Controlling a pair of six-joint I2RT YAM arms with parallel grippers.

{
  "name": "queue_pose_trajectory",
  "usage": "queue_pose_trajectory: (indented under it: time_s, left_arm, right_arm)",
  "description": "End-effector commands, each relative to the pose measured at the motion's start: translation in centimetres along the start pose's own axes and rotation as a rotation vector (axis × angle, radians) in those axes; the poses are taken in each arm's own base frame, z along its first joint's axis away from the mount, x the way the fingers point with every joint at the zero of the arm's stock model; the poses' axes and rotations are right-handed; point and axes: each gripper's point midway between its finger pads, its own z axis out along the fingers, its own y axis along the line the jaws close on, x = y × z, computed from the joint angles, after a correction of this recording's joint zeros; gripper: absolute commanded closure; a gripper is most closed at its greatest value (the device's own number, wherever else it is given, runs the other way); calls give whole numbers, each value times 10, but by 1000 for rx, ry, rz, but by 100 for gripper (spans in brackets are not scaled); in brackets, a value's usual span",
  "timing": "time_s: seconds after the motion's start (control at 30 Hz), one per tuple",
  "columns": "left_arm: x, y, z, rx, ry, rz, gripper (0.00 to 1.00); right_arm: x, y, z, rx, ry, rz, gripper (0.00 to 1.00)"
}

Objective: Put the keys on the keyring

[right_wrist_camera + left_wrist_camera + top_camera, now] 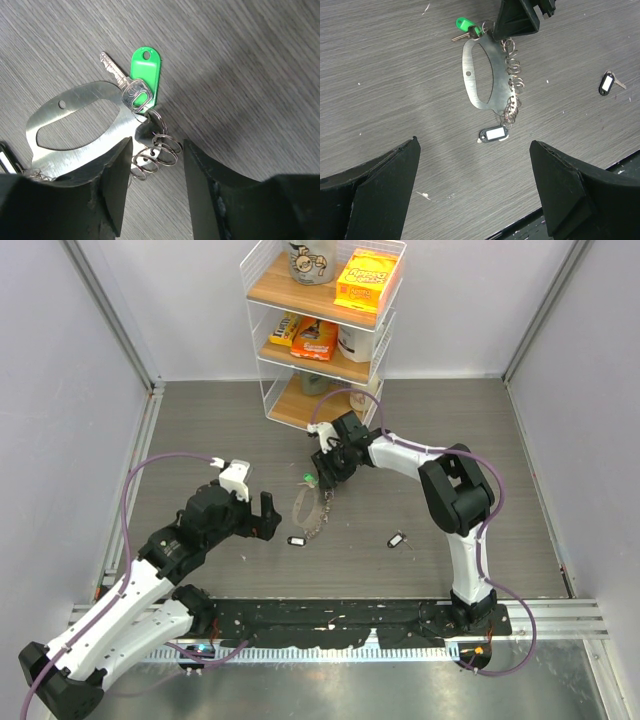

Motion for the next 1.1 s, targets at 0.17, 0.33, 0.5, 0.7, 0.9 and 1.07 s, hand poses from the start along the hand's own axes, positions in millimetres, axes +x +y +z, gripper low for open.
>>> queue_pose_trajectory:
  time_s: [0.17,0.33,0.5,0.7,0.9,1.07]
  left_arm:
    - [-9,-8,-1,39,-40,-8,1]
    - [-9,-9,-2,46,-41,-8,1]
    - [-7,-8,-2,43,-40,-10,1]
    - [-8,-8,-2,43,-42,-12,1]
    - [-10,-17,-4,92,-47,-7,1]
    - [-18,-37,-16,210,-81,-10,1]
  right_arm:
    - [1,6,-12,-1,-23,-7,55]
    - [1,6,-17,6,-36,0,63]
    - [-5,7,-21,10,-60,1,79]
    - [-9,13,-27,4,-94,5,95]
    - [-18,36,-52,35,-169,-64,95]
    - [-21,70,-76,39,-225,-157,95]
